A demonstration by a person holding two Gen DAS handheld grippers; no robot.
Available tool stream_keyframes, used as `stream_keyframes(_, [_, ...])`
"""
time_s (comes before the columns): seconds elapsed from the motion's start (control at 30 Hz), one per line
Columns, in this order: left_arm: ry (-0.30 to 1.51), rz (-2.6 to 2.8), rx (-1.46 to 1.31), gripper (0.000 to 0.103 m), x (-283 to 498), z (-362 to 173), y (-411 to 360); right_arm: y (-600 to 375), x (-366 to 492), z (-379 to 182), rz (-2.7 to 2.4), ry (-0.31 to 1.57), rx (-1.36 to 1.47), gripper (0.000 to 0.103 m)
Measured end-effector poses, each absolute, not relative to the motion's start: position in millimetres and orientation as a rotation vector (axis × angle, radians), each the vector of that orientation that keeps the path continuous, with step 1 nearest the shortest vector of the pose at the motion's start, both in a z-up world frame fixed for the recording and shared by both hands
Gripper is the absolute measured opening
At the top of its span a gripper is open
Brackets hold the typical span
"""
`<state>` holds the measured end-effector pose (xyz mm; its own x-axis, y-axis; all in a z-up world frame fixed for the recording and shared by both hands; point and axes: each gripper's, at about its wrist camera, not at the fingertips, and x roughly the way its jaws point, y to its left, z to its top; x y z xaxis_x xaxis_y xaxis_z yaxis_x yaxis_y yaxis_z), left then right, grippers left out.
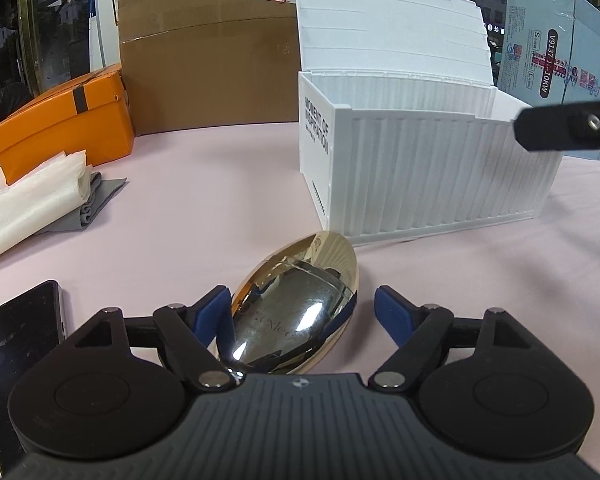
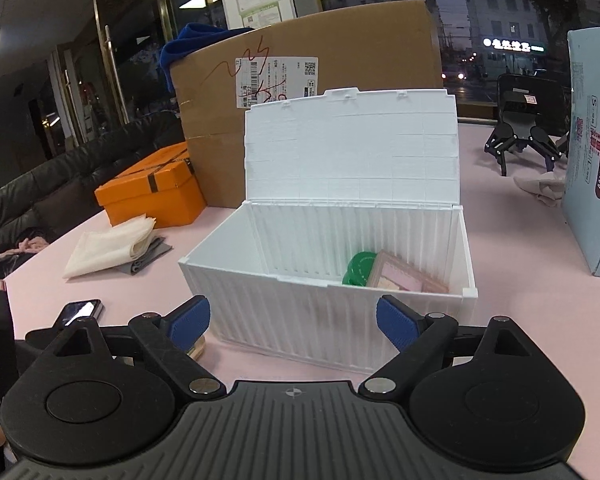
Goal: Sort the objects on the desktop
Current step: 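Lower the palette into the white box and open the right gripper, then grasp the chrome egg-shaped compact with the left gripper and lift it toward the box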
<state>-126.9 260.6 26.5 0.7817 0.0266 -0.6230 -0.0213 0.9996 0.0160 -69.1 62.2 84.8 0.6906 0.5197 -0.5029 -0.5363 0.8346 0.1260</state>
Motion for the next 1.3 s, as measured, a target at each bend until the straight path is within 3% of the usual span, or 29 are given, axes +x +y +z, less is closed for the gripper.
stream_keyframes(0.17, [0.661, 0.033, 0.008, 0.061, -130.6, 27.1, 259.1, 55.4, -83.9, 78.9, 0.599, 0.523, -0.013, 0.09])
stream_keyframes(0.93, [0.565, -0.051, -0.086, 0.06, -169.9, 43.1, 226.6, 32.3, -85.0, 25.0, 0.546, 0.613, 0.08, 0.091])
stream_keyframes(1.3, [0.398, -0.097, -0.041, 0.06, -175.6, 94.7, 199.2, 8.6, -91.5, 39.9, 0.492, 0.518, 0.179, 0.103])
